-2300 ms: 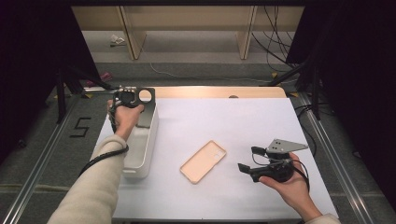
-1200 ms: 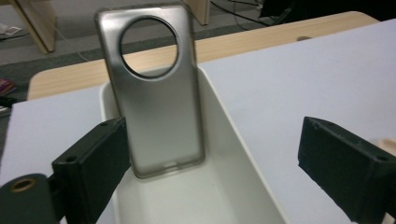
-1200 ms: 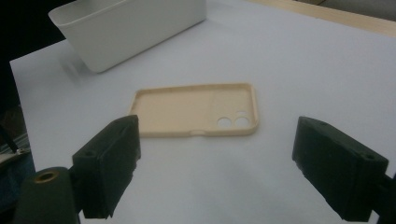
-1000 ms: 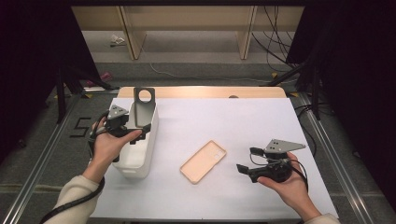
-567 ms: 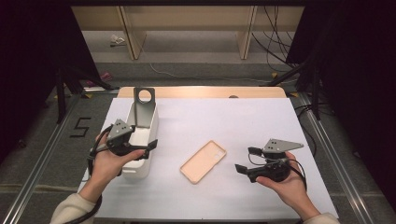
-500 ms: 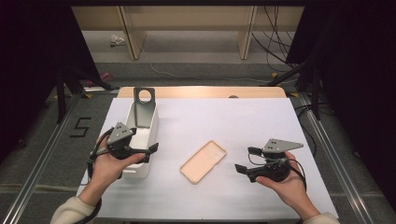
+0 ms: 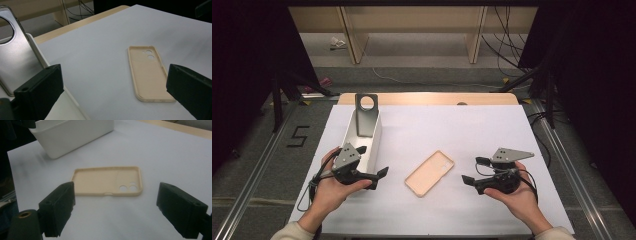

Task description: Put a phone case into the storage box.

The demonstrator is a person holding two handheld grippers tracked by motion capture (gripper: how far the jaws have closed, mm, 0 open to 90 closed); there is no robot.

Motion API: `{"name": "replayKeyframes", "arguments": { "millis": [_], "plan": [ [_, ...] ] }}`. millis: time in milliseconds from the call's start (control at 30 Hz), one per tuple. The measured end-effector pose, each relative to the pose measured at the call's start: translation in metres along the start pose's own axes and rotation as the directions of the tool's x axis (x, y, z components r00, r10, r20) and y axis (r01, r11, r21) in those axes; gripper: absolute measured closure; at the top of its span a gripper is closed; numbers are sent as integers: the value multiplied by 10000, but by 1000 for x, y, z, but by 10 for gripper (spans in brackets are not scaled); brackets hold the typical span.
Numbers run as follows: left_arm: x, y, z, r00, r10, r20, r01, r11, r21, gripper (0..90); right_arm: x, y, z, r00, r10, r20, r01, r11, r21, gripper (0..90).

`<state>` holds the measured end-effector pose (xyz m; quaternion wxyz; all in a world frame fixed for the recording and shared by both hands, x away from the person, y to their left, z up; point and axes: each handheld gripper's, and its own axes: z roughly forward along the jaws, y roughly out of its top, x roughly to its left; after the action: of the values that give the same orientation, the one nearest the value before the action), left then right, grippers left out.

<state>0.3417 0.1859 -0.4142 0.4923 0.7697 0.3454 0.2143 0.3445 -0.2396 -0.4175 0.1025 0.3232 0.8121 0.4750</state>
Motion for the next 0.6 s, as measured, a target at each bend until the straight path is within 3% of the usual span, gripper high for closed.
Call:
{"name": "replayKeyframes", "arguments": {
  "millis": [600],
  "plan": [
    [2, -3, 2, 10000, 57, -24, -57, 10000, -51, 5, 1, 0, -1, 10000, 22, 93, -22, 10000, -35, 160]
  ]
}}
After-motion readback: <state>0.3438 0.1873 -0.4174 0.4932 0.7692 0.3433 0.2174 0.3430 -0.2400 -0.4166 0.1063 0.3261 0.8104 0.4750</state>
